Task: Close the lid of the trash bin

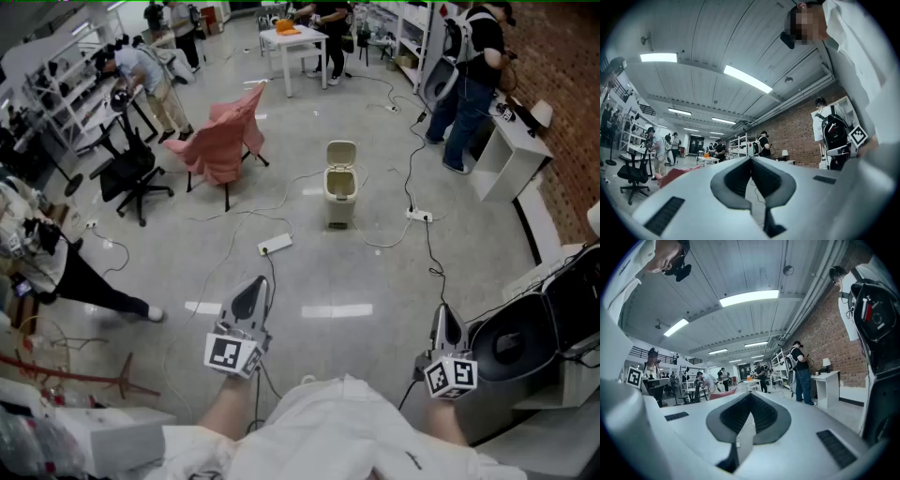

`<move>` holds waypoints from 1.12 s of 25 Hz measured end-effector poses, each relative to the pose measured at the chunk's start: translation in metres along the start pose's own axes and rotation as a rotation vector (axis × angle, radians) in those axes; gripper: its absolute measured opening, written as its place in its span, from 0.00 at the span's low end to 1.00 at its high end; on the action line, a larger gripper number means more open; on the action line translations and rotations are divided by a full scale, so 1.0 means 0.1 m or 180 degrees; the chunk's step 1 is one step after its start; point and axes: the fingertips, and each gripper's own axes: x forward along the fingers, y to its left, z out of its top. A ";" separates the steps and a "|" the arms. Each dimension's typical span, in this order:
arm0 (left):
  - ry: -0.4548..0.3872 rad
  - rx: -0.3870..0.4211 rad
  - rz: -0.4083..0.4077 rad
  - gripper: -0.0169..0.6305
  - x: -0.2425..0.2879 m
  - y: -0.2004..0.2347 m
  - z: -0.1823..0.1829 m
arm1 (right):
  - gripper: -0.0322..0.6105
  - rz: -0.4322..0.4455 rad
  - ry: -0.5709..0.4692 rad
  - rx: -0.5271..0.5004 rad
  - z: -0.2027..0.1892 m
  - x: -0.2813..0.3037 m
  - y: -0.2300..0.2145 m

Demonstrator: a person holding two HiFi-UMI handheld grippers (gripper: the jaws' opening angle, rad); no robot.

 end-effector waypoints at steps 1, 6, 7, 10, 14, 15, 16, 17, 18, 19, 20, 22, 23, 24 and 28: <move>-0.0009 -0.0001 0.0000 0.07 0.01 0.00 0.01 | 0.08 0.0000 -0.0004 0.0002 0.01 0.01 0.00; -0.0044 -0.0007 0.0007 0.07 0.02 -0.02 0.04 | 0.08 0.0001 -0.0031 0.0005 0.02 0.02 -0.02; -0.0049 -0.0008 0.0010 0.07 0.02 -0.01 0.04 | 0.08 -0.0005 -0.0030 0.0010 0.01 0.02 -0.02; -0.0085 -0.0031 -0.0007 0.07 -0.01 0.01 0.06 | 0.08 0.0022 -0.0038 0.0020 0.01 0.02 0.04; -0.0132 -0.0044 -0.0085 0.07 -0.03 0.05 0.10 | 0.08 0.0109 -0.0110 0.0022 0.04 0.05 0.11; -0.0120 -0.0040 -0.0107 0.07 -0.02 0.05 0.10 | 0.08 0.0115 -0.0110 0.0008 0.04 0.05 0.12; -0.0105 -0.0042 -0.0131 0.07 -0.02 0.05 0.09 | 0.14 0.0119 -0.0098 -0.0005 0.04 0.06 0.13; -0.0090 -0.0046 -0.0156 0.08 -0.01 0.05 0.08 | 0.19 0.0126 -0.0075 -0.0015 0.04 0.07 0.14; -0.0075 -0.0047 -0.0183 0.15 0.00 0.05 0.06 | 0.27 0.0138 -0.0043 -0.0023 0.02 0.09 0.16; -0.0057 -0.0040 -0.0210 0.32 0.01 0.05 0.05 | 0.37 0.0153 0.0000 -0.0033 0.00 0.11 0.18; -0.0039 -0.0024 -0.0230 0.44 0.02 0.06 0.03 | 0.48 0.0164 0.0044 -0.0047 -0.03 0.13 0.22; -0.0006 0.0044 -0.0254 0.54 0.04 0.09 -0.01 | 0.60 0.0159 0.0110 -0.0092 -0.08 0.17 0.28; 0.0016 0.0083 -0.0262 0.57 0.05 0.11 -0.03 | 0.65 0.0146 0.0132 -0.0118 -0.10 0.18 0.31; 0.0049 0.0120 -0.0272 0.60 0.05 0.12 -0.07 | 0.70 0.0134 0.0147 -0.0135 -0.12 0.20 0.34; 0.0208 0.0186 -0.0357 0.67 0.03 0.14 -0.21 | 0.78 0.0171 0.0207 -0.0136 -0.21 0.22 0.50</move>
